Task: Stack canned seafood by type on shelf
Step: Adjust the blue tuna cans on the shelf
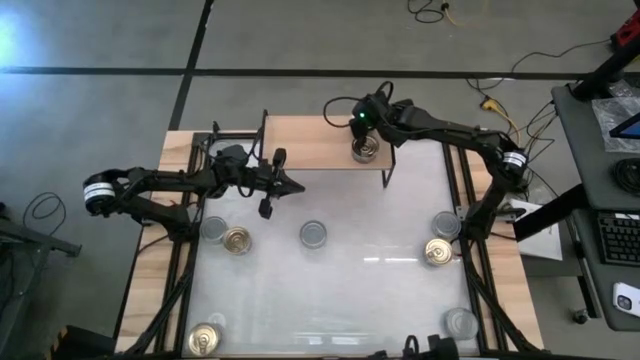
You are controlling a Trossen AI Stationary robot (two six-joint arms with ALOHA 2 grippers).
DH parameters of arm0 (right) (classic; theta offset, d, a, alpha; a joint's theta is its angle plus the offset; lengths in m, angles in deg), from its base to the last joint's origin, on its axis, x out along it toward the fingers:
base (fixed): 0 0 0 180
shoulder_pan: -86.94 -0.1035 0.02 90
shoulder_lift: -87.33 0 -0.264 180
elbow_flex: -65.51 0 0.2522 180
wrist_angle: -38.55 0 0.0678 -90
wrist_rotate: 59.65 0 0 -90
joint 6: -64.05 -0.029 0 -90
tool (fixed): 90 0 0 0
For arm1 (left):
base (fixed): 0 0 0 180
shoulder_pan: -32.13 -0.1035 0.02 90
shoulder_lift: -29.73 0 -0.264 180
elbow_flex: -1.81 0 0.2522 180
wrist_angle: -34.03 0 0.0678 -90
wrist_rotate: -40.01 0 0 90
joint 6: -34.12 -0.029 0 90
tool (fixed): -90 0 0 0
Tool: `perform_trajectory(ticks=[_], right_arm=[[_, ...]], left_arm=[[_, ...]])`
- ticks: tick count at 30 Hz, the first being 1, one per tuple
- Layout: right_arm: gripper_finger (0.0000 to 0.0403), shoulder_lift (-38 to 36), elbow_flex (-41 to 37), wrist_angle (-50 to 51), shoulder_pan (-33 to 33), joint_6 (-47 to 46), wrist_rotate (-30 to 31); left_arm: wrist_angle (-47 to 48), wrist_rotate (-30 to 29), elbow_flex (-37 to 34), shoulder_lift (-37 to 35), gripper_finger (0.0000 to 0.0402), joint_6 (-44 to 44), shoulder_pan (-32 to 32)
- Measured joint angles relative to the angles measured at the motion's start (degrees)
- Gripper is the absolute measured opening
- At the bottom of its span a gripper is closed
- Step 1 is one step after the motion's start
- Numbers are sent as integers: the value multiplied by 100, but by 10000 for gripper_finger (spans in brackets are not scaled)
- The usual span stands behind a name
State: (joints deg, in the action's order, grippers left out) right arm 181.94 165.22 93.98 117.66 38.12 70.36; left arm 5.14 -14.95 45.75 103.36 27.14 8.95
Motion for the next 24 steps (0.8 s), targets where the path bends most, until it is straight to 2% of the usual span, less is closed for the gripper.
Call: perform_trajectory(ticks=[7, 19, 24], right_arm=[[398, -11, 0, -13, -30, -114, -404], [398, -76, 15, 17, -84, -40, -452], [398, -356, 188, -1, -252, 114, -446]], left_arm=[[0, 0, 0, 0, 0, -1, 0], [2, 2, 0, 0, 0, -2, 0], [7, 2, 0, 0, 0, -22, 0]])
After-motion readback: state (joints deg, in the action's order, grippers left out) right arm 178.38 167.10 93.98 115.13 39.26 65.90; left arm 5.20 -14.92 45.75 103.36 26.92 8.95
